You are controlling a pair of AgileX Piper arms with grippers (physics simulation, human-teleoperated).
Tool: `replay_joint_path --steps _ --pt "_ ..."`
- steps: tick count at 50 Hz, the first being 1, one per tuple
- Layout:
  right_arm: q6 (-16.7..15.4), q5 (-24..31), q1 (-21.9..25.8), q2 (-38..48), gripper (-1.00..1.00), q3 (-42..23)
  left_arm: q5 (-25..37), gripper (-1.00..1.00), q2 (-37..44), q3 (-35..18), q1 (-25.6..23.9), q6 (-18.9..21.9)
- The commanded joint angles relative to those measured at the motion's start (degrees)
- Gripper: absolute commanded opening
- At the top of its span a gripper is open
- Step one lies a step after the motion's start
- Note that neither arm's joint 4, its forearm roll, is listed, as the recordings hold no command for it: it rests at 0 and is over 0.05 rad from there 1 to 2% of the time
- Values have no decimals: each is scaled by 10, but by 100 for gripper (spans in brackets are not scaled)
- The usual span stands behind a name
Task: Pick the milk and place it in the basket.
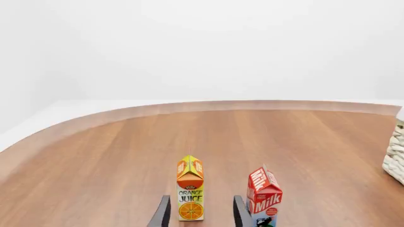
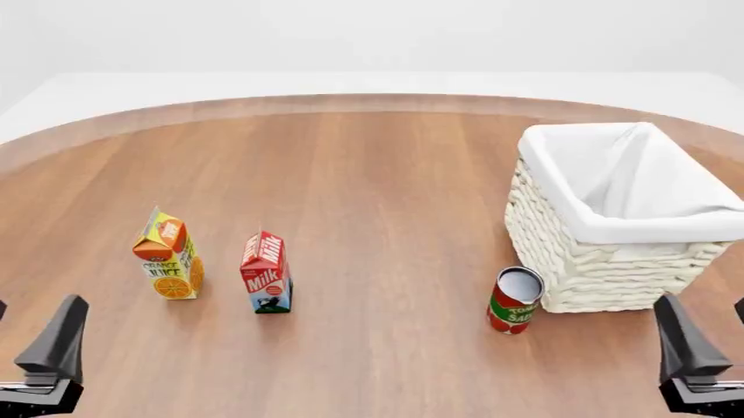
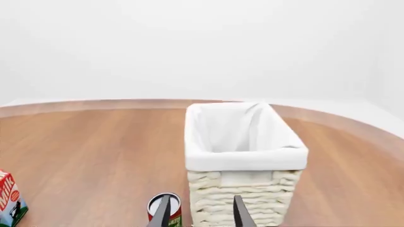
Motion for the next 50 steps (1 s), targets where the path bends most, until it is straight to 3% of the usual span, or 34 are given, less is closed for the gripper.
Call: replay_joint_path --steps 1,12,31,38,50 --pt "3 -19 7 29 100 0 -1 100 3 -1 0 0" --pt "-4 -58 20 78 100 0 -1 100 3 -1 0 0" --pt "-11 -118 101 171 100 -7 -1 100 3 -1 0 0" --pt "-14 -105 119 172 100 -21 -1 100 3 -1 0 0" --pt "-27 -142 175 235 100 -24 -1 100 3 -1 0 0"
